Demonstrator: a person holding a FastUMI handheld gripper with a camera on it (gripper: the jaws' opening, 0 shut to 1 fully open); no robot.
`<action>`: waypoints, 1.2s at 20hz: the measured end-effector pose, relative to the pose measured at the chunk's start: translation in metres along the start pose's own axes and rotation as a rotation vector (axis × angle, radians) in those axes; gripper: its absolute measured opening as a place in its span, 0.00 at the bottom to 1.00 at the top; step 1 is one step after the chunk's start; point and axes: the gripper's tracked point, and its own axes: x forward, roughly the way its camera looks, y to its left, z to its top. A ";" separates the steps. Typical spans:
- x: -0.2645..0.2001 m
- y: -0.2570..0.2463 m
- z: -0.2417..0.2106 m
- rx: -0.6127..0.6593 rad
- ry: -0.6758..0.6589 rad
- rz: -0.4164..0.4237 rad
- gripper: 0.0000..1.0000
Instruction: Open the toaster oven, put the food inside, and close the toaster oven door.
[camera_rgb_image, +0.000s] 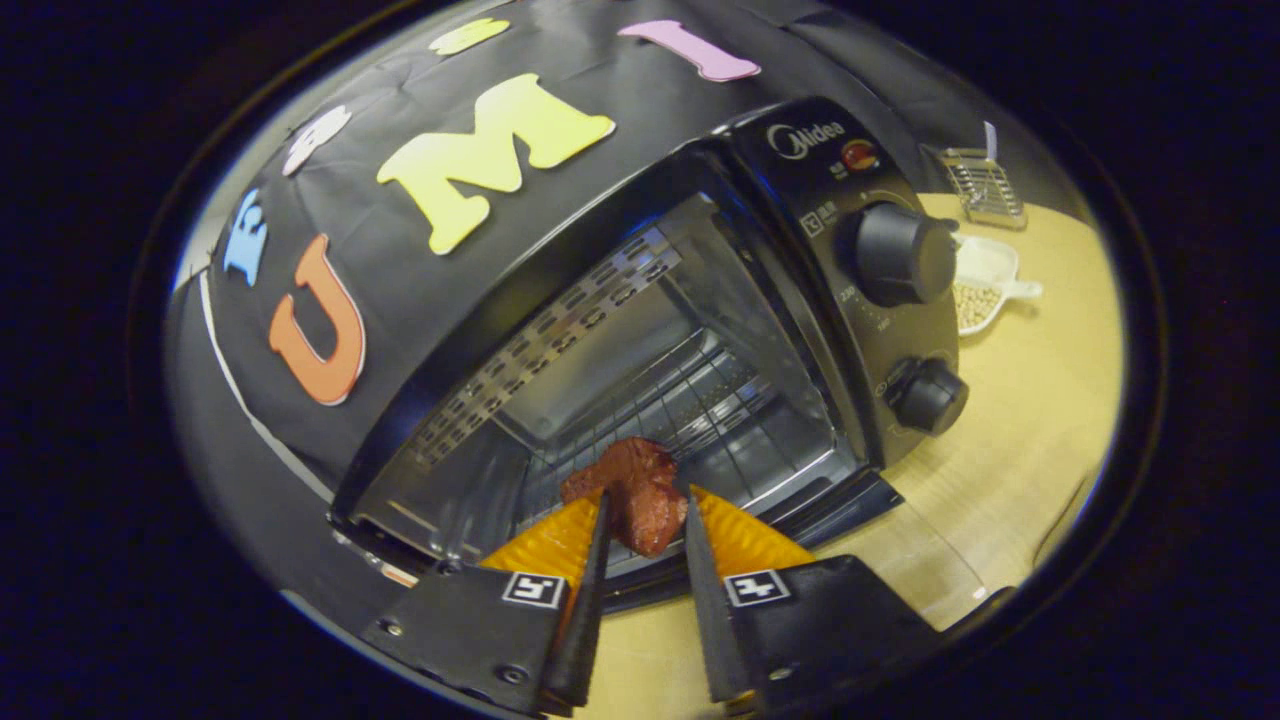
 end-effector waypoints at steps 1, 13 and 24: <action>-0.004 0.000 0.000 -0.037 -0.001 -0.022 0.55; -0.134 0.039 -0.002 -0.453 -0.090 -0.021 0.94; -0.198 0.010 -0.086 -0.618 0.013 -0.104 0.97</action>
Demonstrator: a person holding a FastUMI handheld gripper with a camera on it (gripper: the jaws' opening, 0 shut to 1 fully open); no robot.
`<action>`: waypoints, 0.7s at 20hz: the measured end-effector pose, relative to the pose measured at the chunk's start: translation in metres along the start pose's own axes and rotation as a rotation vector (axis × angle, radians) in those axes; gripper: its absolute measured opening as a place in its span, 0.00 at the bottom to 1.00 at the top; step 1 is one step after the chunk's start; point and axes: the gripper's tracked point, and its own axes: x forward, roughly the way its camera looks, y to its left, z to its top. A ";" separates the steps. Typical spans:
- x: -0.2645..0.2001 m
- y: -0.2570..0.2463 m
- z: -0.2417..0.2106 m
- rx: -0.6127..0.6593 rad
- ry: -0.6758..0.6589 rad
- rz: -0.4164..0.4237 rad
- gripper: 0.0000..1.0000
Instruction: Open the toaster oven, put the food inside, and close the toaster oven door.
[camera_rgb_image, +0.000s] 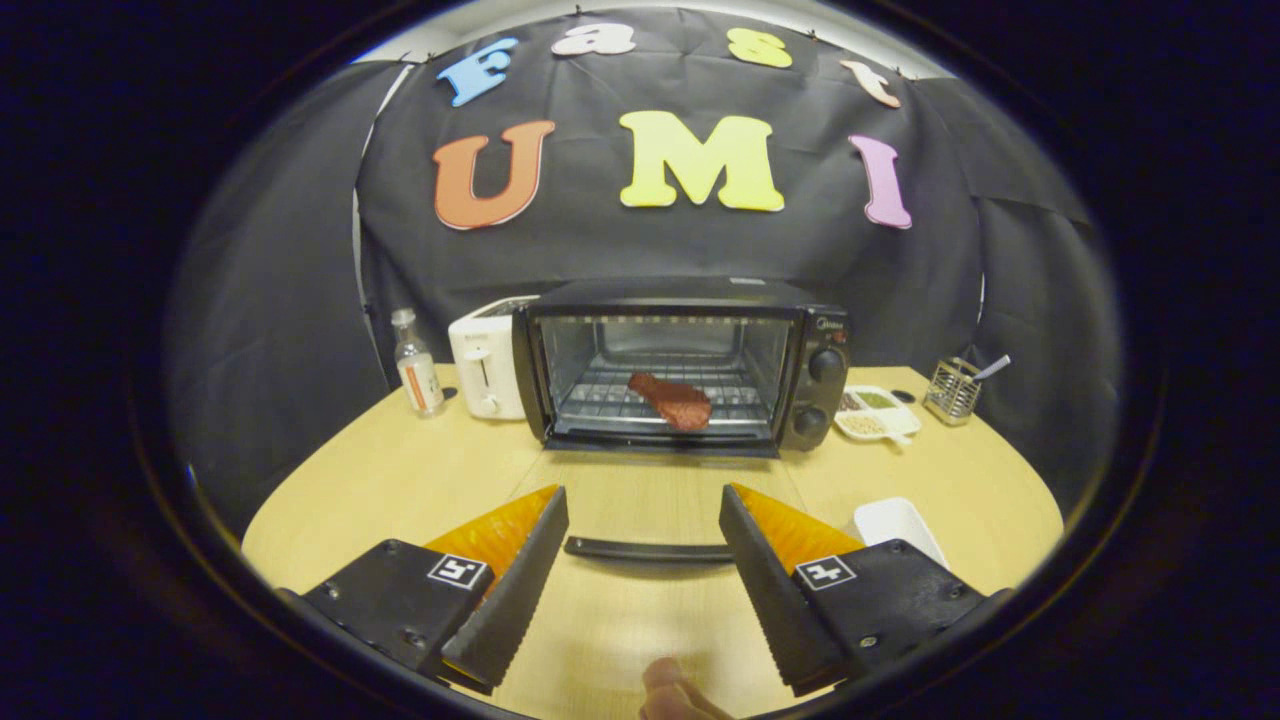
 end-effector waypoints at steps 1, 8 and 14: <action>0.002 0.000 -0.011 0.001 0.024 -0.004 0.97; 0.031 0.001 -0.066 0.051 0.205 -0.014 0.97; 0.057 -0.008 -0.088 0.045 0.289 -0.048 0.97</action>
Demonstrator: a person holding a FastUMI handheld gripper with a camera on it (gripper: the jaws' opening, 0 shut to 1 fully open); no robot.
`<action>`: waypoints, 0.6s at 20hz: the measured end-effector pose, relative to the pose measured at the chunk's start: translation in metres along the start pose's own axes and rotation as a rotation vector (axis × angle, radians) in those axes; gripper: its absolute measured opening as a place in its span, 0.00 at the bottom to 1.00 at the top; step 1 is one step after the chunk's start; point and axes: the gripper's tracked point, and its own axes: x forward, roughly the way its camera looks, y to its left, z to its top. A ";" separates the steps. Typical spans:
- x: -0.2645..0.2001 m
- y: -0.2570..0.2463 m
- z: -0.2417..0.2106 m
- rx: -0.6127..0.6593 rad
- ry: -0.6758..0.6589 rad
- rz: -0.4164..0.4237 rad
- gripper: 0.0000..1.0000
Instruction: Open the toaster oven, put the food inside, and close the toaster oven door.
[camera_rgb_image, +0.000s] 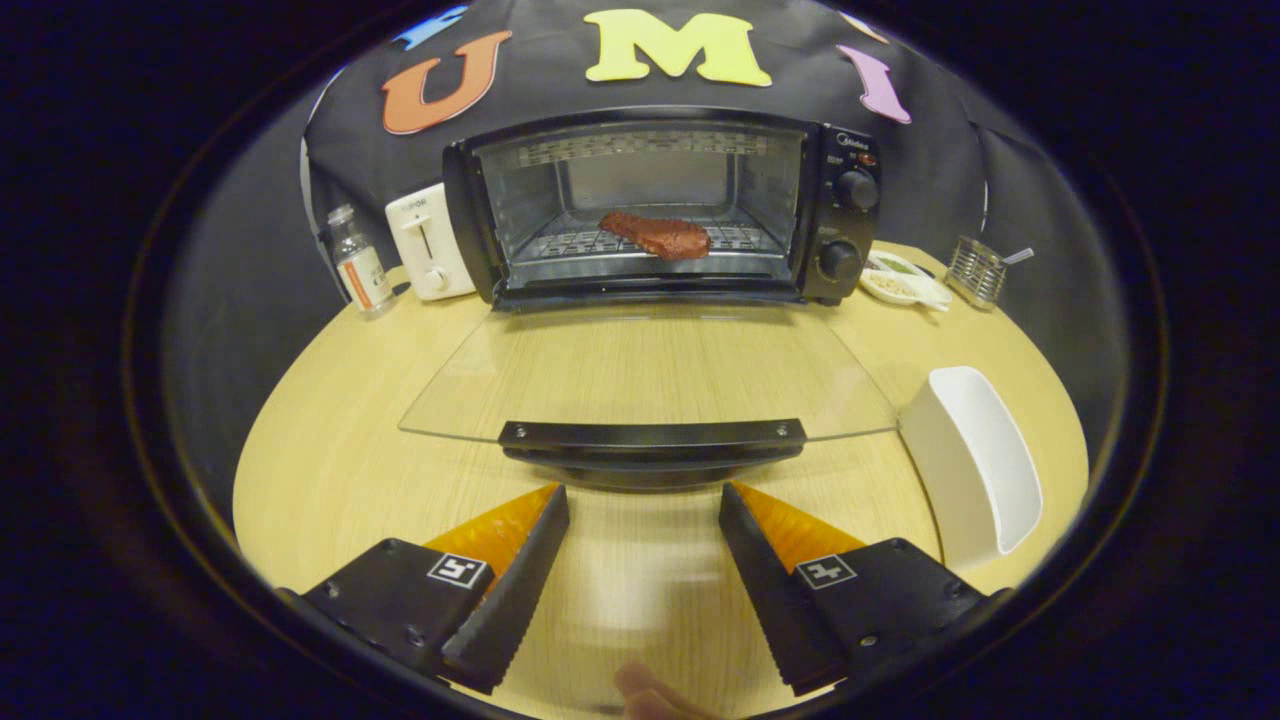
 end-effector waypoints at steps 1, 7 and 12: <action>0.006 -0.003 -0.002 -0.005 0.004 -0.004 0.98; 0.009 -0.001 0.006 -0.003 0.004 0.001 0.97; 0.007 0.002 0.013 0.004 0.001 -0.005 0.97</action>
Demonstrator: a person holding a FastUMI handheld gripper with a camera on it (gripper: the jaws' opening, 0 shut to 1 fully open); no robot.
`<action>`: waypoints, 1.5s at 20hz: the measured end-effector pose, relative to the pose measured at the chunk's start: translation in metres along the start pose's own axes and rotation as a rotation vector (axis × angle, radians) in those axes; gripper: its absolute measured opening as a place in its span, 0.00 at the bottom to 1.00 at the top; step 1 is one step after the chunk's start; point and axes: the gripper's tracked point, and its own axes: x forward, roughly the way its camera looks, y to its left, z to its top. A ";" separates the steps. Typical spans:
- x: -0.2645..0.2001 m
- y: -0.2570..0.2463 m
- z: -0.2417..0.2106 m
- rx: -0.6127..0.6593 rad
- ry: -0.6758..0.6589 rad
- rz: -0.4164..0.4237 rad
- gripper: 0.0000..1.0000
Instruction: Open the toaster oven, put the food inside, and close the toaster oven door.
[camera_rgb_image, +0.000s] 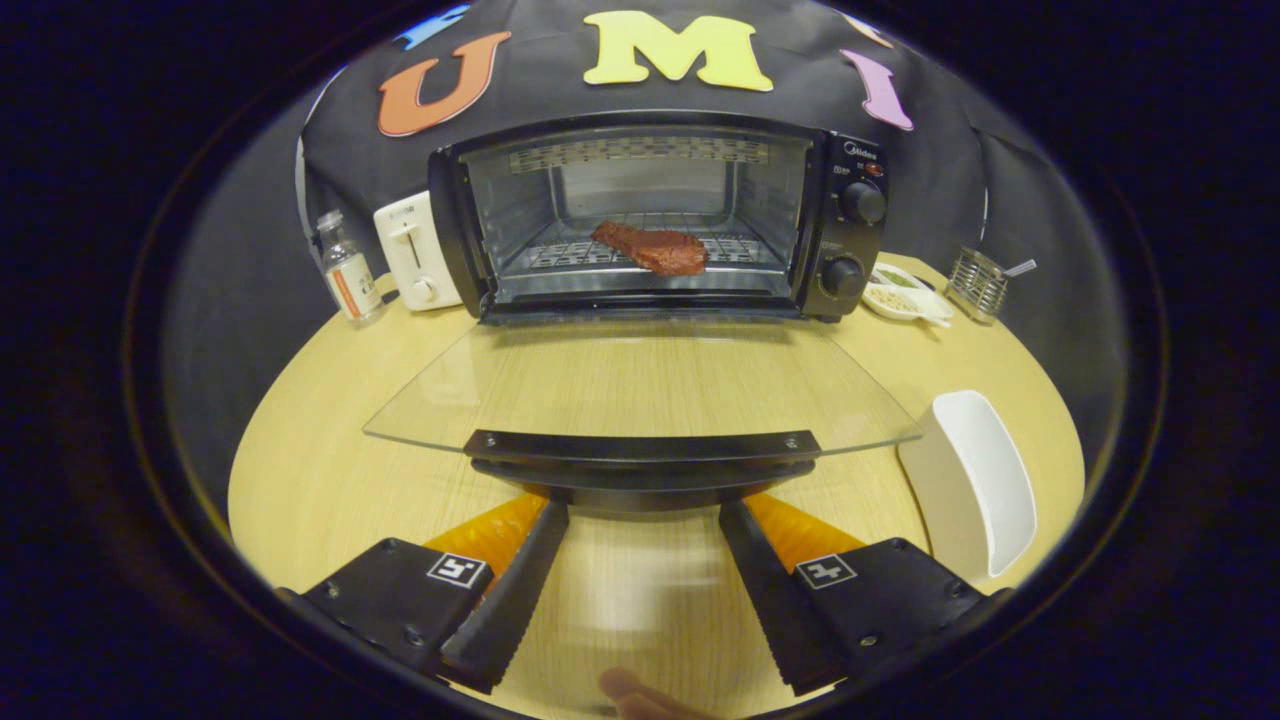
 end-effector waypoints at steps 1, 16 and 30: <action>-0.002 0.001 0.004 0.000 -0.004 0.002 0.97; -0.007 -0.007 0.077 -0.026 -0.113 -0.049 0.97; -0.069 -0.039 0.206 -0.023 -0.425 -0.072 0.97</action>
